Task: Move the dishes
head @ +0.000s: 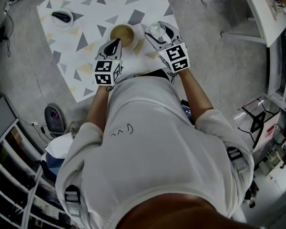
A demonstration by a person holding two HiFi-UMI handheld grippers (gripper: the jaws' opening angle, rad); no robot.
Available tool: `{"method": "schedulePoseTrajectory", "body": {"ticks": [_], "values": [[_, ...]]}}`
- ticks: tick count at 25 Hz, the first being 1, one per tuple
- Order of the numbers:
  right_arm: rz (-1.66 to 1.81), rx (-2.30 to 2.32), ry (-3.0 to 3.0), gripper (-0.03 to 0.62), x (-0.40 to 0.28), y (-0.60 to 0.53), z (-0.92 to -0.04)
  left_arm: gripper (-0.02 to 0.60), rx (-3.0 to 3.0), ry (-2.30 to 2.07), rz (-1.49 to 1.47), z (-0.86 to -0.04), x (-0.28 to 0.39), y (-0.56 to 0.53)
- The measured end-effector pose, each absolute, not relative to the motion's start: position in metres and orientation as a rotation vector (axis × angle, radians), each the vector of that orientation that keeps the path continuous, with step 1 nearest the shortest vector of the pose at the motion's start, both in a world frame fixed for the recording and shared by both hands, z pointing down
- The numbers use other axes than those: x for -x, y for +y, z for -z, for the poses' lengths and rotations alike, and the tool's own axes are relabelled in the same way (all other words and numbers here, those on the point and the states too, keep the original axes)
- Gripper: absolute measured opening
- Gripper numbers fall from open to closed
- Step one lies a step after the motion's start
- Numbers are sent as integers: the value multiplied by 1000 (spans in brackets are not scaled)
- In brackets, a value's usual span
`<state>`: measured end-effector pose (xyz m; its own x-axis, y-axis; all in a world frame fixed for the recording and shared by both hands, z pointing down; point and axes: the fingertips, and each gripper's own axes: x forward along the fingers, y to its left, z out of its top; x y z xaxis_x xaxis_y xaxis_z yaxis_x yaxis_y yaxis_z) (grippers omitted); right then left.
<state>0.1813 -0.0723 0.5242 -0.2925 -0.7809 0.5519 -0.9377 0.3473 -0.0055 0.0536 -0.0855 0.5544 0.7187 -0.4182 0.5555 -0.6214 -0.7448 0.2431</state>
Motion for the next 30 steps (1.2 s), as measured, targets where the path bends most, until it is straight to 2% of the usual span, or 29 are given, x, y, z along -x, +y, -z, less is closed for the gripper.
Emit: {"method": "schedulePoseTrajectory", "body": {"ticks": [30], "values": [[-347,-1114,-2266,272,-179,-144,-578,21,-2197,-1183,-690,-580,-21,-80]]}}
